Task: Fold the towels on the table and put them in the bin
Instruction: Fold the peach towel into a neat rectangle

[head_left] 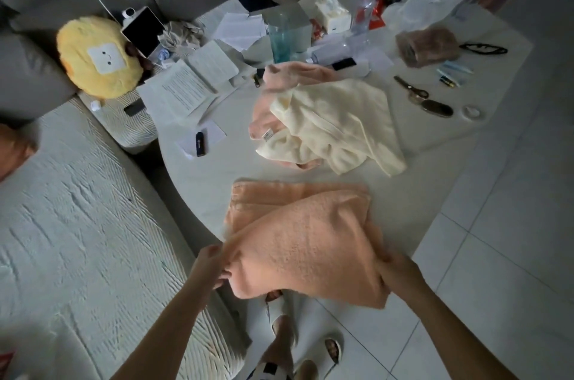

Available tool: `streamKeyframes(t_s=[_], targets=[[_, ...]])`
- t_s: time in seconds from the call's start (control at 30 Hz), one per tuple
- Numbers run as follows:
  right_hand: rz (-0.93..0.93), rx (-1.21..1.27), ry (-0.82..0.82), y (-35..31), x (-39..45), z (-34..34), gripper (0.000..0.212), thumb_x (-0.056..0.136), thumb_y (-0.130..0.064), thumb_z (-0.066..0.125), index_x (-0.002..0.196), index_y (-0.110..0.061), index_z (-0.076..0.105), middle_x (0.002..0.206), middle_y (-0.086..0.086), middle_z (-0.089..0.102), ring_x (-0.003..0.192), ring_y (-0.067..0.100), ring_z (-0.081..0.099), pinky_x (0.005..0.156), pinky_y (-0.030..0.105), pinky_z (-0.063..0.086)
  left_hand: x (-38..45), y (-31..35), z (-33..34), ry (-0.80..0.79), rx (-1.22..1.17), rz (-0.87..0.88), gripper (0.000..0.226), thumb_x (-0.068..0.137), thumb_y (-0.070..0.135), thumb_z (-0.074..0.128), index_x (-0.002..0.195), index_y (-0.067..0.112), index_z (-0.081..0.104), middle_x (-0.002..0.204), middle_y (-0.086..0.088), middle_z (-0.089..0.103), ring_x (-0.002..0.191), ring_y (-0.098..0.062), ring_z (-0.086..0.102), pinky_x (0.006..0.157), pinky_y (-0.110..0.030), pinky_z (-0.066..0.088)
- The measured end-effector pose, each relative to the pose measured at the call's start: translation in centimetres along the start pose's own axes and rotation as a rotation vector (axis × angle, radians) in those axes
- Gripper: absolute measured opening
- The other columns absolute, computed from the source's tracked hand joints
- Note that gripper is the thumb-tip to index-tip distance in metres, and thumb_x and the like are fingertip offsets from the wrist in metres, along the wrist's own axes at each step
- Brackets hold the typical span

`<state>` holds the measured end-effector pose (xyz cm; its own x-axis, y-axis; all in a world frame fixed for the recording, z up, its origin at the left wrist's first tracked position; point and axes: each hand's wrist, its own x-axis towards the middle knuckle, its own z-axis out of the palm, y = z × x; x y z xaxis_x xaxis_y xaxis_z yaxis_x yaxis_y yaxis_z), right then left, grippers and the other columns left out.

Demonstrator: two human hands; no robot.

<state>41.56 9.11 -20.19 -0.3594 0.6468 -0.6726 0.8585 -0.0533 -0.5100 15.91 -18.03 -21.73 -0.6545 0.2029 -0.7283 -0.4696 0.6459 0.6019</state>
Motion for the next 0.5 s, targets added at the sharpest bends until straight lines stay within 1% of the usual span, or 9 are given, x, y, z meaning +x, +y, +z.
streamKeyframes(t_s=[0.07,0.1,0.17,0.23,0.3,0.33,0.4,0.43,0.5], targets=[[-0.102,0.014,0.116,-2.2,0.8,0.3,0.022,0.089,-0.033,0.062,0.08,-0.014,0.064,0.074,0.006,0.069,0.069,0.022,0.064,0.055,0.028,0.043,1.6,1.2,0.0,0.12,0.117,0.102,0.029,0.095,0.023,0.06,0.118,0.006,0.063,0.092,-0.012,0.069,0.078,-0.029,0.066,0.068,-0.037,0.056],[-0.136,0.03,0.168,-3.4,1.4,0.6,0.023,0.089,-0.033,0.063,0.08,-0.012,0.064,0.074,0.007,0.068,0.07,0.024,0.065,0.055,0.028,0.043,2.3,2.0,-0.1,0.181,0.183,0.144,0.032,0.095,0.027,0.059,0.121,0.009,0.065,0.096,-0.01,0.07,0.084,-0.031,0.067,0.076,-0.04,0.056],[-0.167,0.018,0.252,-5.6,2.4,1.0,0.024,0.09,-0.038,0.061,0.088,-0.014,0.063,0.082,0.004,0.068,0.073,0.02,0.066,0.057,0.027,0.047,3.7,3.5,-0.2,0.206,0.278,0.217,0.038,0.096,0.038,0.059,0.122,0.011,0.067,0.096,-0.002,0.071,0.081,-0.022,0.066,0.071,-0.033,0.052],[-0.159,0.043,0.263,-7.2,3.3,1.7,0.026,0.09,-0.045,0.058,0.099,-0.021,0.062,0.091,-0.003,0.068,0.08,0.015,0.066,0.065,0.028,0.051,4.9,5.0,0.2,0.167,0.38,0.252,0.044,0.095,0.046,0.06,0.119,0.01,0.068,0.1,-0.001,0.071,0.082,-0.015,0.061,0.069,-0.028,0.044],[-0.136,0.145,0.246,-8.1,4.0,2.6,0.023,0.086,-0.051,0.057,0.098,-0.032,0.061,0.089,-0.009,0.07,0.082,0.012,0.068,0.072,0.033,0.056,5.8,6.0,0.8,0.168,0.442,0.286,0.036,0.092,0.047,0.063,0.102,0.013,0.07,0.09,0.002,0.071,0.078,-0.015,0.061,0.067,-0.028,0.042],[-0.11,0.16,0.257,-8.5,4.3,2.9,0.023,0.085,-0.053,0.056,0.098,-0.034,0.061,0.089,-0.009,0.07,0.083,0.013,0.068,0.076,0.038,0.058,6.0,6.4,1.1,0.17,0.459,0.307,0.03,0.091,0.044,0.065,0.087,0.015,0.068,0.079,0.004,0.069,0.072,-0.015,0.06,0.062,-0.028,0.042],[-0.03,0.097,0.284,-9.1,5.0,3.2,0.035,0.085,-0.054,0.056,0.109,-0.029,0.059,0.1,-0.003,0.07,0.091,0.021,0.068,0.084,0.041,0.056,6.3,6.9,1.4,0.144,0.459,0.343,0.035,0.091,0.036,0.066,0.064,0.015,0.058,0.055,0.008,0.055,0.054,-0.012,0.051,0.051,-0.025,0.037],[0.026,0.045,0.292,-9.5,5.3,3.2,0.047,0.085,-0.057,0.056,0.118,-0.023,0.056,0.108,0.003,0.069,0.097,0.025,0.067,0.086,0.039,0.053,6.3,7.2,1.6,0.117,0.427,0.363,0.037,0.092,0.033,0.065,0.061,0.016,0.054,0.05,0.008,0.05,0.05,-0.01,0.045,0.049,-0.025,0.034],[0.122,0.004,0.292,-9.7,6.0,3.3,0.063,0.086,-0.06,0.056,0.128,-0.015,0.05,0.119,0.01,0.065,0.106,0.03,0.064,0.086,0.038,0.047,6.0,8.1,1.4,0.081,0.315,0.428,0.031,0.093,0.031,0.062,0.066,0.017,0.054,0.049,0.007,0.048,0.047,-0.005,0.042,0.047,-0.021,0.035]])
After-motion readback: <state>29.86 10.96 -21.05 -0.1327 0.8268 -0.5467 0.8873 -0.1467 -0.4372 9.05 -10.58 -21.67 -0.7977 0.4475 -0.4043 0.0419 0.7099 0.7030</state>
